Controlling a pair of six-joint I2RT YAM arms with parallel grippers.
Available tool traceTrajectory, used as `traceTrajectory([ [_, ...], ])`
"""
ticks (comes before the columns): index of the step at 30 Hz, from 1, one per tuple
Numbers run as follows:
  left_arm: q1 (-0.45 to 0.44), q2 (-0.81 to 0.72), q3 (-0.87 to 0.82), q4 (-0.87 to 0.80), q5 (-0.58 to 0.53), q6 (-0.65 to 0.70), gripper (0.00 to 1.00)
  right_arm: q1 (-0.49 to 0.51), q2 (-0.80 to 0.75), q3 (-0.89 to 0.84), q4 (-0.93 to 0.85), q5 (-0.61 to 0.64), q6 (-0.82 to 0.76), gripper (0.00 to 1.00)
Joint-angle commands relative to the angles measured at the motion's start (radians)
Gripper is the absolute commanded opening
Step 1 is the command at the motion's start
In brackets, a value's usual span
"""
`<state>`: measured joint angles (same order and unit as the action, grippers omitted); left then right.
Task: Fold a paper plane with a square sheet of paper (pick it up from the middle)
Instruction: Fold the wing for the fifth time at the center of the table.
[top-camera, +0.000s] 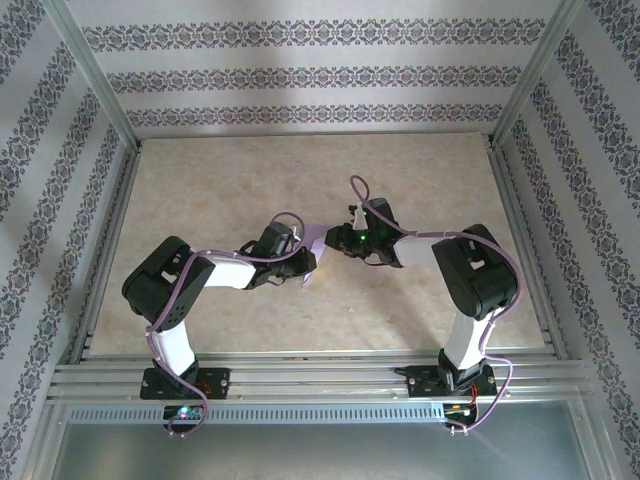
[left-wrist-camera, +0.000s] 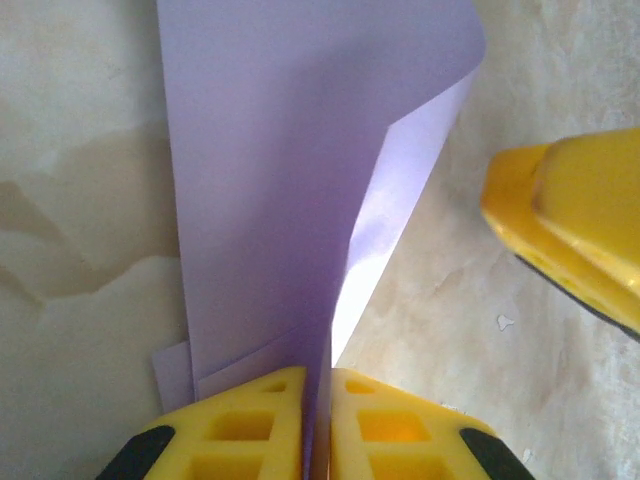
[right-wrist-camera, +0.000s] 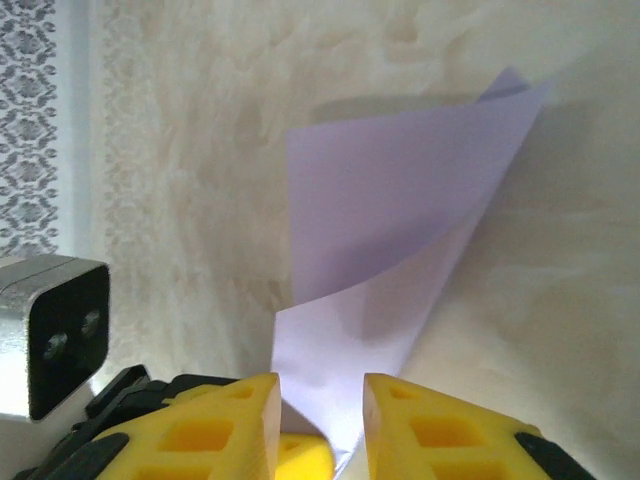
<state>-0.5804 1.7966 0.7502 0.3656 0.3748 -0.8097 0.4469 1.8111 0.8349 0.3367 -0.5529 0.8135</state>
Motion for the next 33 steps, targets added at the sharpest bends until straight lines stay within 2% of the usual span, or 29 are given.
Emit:
traceTrajectory([
  [1,0.016,0.018,-0.020,-0.001,0.013,-0.022,0.14,0.015,-0.032,0.010,-0.115,0.110,-0.076,0.33],
  [5,0.017,0.021,-0.025,0.004,0.015,-0.025,0.14,0.053,-0.030,0.065,-0.248,0.232,-0.121,0.42],
  [10,0.020,0.024,-0.033,0.019,0.017,-0.030,0.14,0.073,-0.004,0.125,-0.327,0.296,-0.144,0.52],
  [17,0.024,0.027,-0.040,0.029,0.019,-0.032,0.14,0.099,0.057,0.211,-0.429,0.334,-0.186,0.54],
  [25,0.028,0.035,-0.046,0.043,0.024,-0.038,0.14,0.119,0.140,0.277,-0.502,0.320,-0.225,0.54],
  [33,0.035,0.047,-0.050,0.047,0.035,-0.040,0.19,0.132,0.191,0.311,-0.544,0.325,-0.241,0.60],
])
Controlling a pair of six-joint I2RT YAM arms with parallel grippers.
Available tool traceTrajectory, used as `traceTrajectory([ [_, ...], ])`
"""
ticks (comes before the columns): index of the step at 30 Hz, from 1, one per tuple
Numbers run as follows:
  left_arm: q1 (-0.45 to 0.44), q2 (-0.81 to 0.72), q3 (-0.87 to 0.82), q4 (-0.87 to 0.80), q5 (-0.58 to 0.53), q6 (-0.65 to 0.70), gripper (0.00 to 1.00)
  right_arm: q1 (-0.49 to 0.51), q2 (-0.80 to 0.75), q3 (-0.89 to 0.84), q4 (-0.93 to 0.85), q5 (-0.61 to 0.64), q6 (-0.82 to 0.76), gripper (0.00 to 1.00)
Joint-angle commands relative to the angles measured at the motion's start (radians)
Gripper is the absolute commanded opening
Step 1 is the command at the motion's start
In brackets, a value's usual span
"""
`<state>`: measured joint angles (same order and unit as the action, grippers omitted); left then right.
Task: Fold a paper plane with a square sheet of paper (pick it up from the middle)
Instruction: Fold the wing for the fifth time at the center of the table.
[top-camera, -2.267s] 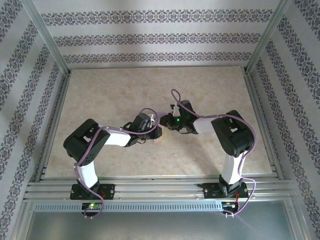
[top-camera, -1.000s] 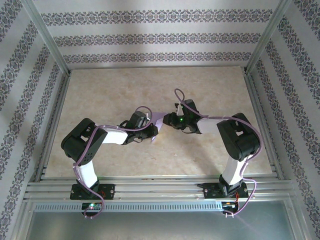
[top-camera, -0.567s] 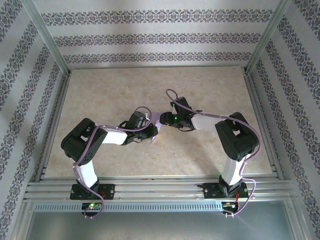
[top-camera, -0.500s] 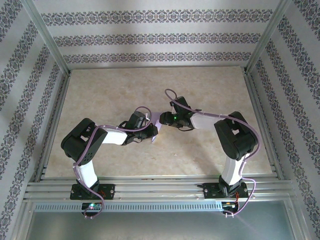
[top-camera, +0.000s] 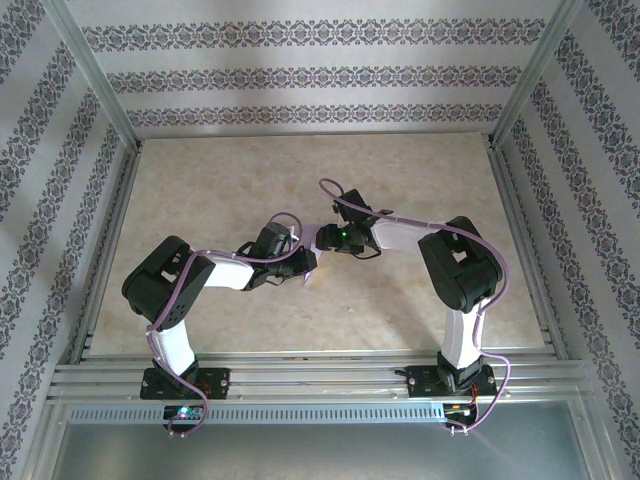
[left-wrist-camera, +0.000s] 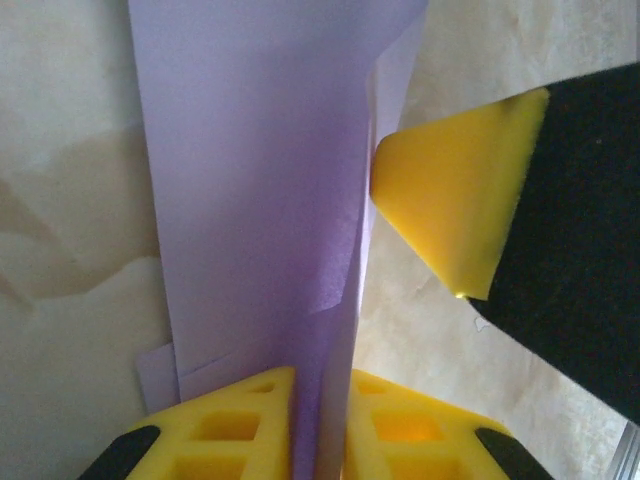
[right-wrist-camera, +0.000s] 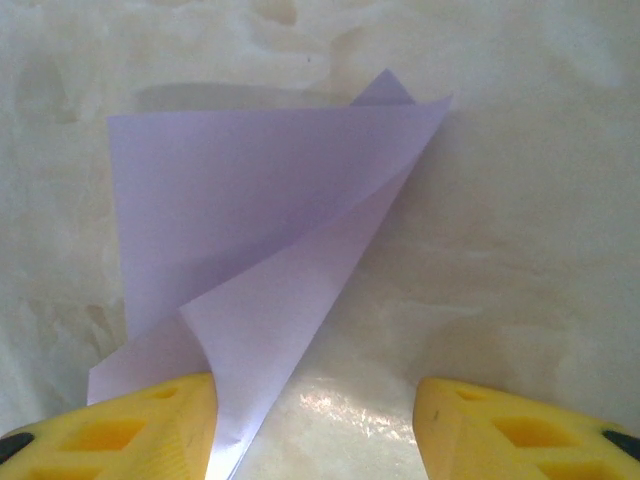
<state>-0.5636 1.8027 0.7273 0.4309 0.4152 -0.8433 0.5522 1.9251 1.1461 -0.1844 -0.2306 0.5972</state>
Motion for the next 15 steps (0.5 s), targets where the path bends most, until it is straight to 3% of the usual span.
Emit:
traceTrajectory([
  [1,0.019,0.043,-0.028,-0.017,-0.006,-0.009,0.19,0.028,0.082,0.005,-0.032,0.005,-0.028,0.60],
  [15,0.023,0.074,-0.032,-0.011,-0.008,-0.027,0.15,0.045,0.139,0.052,-0.122,0.035,-0.065,0.67],
])
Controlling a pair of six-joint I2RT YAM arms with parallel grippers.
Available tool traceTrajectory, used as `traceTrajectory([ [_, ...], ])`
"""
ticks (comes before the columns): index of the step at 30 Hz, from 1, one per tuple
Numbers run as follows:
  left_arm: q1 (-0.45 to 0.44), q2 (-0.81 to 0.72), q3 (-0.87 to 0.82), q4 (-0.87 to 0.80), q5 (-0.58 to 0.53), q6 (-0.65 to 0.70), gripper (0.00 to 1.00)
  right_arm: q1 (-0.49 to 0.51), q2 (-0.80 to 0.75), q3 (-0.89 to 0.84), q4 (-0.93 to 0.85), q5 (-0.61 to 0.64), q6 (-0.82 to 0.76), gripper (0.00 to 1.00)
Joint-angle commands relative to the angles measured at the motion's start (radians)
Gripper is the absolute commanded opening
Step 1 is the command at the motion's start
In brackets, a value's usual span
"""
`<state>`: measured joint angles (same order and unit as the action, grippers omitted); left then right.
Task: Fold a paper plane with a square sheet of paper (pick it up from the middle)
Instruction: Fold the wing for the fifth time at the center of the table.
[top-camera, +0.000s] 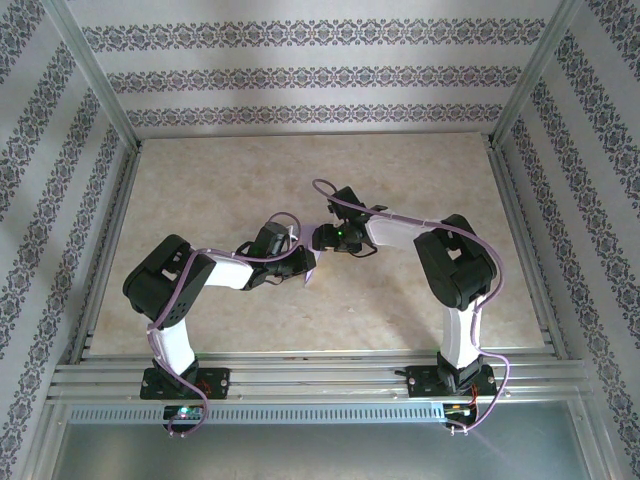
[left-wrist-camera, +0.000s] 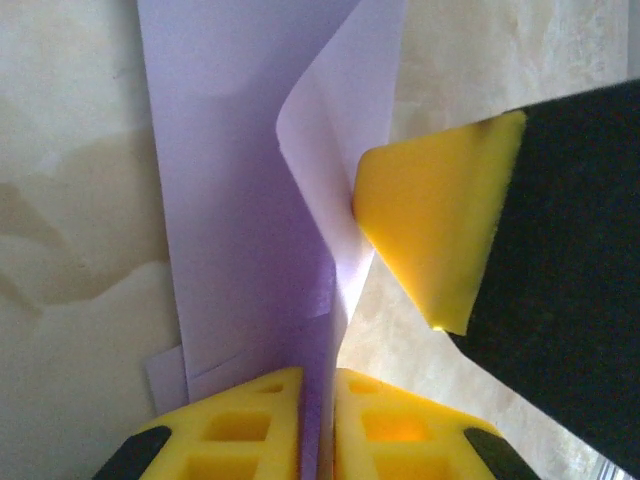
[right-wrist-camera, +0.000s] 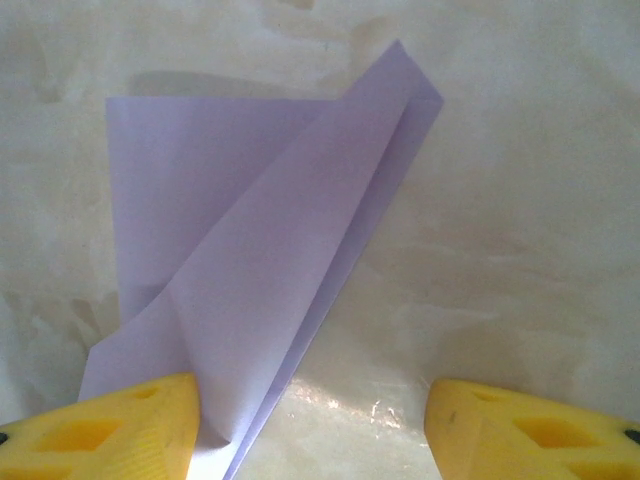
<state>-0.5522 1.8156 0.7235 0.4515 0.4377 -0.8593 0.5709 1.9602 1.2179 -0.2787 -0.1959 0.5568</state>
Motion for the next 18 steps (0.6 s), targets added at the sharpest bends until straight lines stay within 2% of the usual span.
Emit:
traceTrajectory([
  [1,0.013,0.064,-0.031,-0.029,-0.032,-0.013,0.14,0.027,0.106,-0.018,-0.029,0.003,-0.025,0.67],
  [9,0.018,0.070,-0.054,-0.010,-0.047,-0.040,0.11,0.006,0.063,-0.048,0.028,-0.069,-0.006,0.67],
  [18,0.022,0.077,-0.067,-0.011,-0.059,-0.060,0.10,-0.060,-0.067,-0.128,0.189,-0.235,0.014,0.66],
])
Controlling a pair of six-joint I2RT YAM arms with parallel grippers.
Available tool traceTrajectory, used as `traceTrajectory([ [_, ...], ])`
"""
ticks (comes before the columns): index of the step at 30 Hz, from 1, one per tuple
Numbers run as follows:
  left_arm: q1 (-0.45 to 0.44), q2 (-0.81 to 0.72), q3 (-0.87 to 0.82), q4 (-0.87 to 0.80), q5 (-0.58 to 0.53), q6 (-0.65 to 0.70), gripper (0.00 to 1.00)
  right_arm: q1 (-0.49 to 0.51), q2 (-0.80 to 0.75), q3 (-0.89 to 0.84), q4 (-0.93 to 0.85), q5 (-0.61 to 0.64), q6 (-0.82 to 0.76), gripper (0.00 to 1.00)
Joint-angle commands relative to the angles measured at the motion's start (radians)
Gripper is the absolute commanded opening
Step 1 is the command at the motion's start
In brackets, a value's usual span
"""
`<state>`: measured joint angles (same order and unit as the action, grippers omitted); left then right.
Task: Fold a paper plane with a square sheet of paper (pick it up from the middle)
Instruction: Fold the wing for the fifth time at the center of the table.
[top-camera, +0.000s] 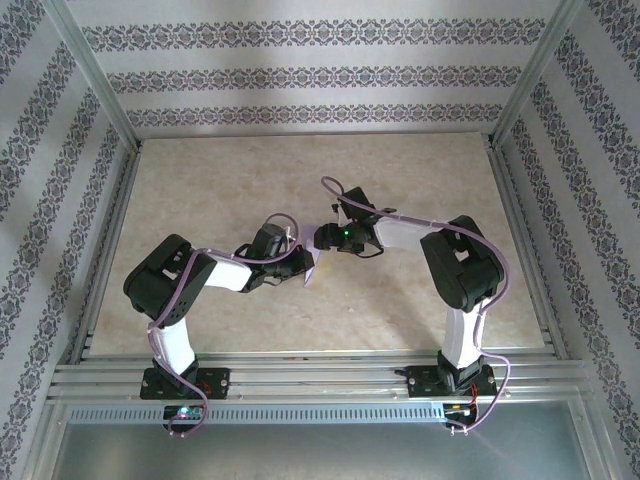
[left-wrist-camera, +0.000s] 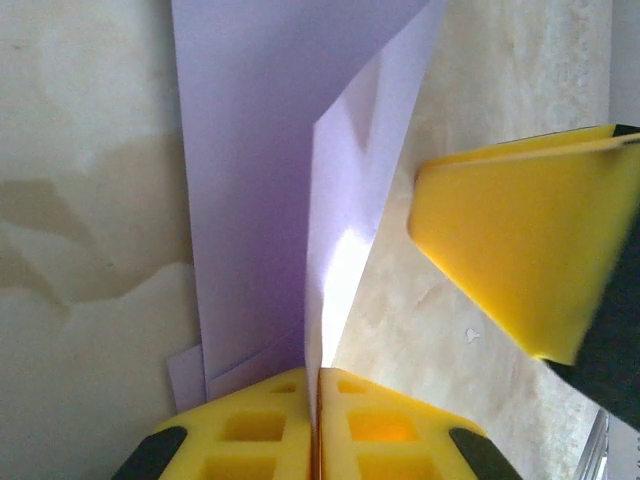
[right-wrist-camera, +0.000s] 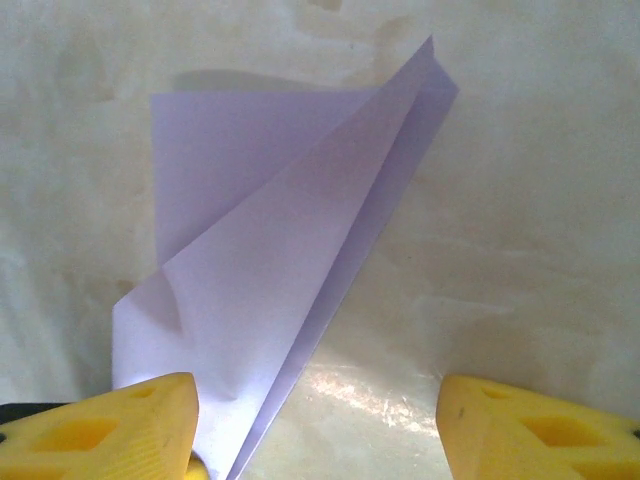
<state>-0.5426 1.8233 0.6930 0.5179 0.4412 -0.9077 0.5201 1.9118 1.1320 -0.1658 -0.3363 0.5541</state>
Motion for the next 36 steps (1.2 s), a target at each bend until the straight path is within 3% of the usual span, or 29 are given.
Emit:
traceTrajectory([
  [1,0.012,0.069,-0.035,-0.081,-0.063,-0.013,0.10,-0.017,-0.045,-0.053,0.099,-0.108,0.018,0.65],
  [4,0.015,0.071,-0.034,-0.092,-0.066,-0.016,0.10,-0.033,-0.113,-0.097,0.191,-0.159,0.026,0.62],
  [7,0.015,0.074,-0.032,-0.105,-0.066,-0.017,0.10,-0.040,-0.139,-0.150,0.305,-0.229,0.059,0.53],
  [11,0.016,0.076,-0.024,-0.128,-0.068,-0.019,0.10,-0.037,-0.091,-0.188,0.415,-0.315,0.116,0.36],
  [15,0.016,0.079,-0.011,-0.155,-0.060,-0.015,0.10,-0.034,-0.026,-0.185,0.477,-0.356,0.151,0.27],
  [21,0.017,0.084,-0.003,-0.176,-0.062,-0.014,0.10,-0.030,0.034,-0.156,0.482,-0.372,0.161,0.21],
  [36,0.018,0.099,0.011,-0.191,-0.052,-0.017,0.10,-0.043,0.082,-0.151,0.426,-0.334,0.153,0.17],
])
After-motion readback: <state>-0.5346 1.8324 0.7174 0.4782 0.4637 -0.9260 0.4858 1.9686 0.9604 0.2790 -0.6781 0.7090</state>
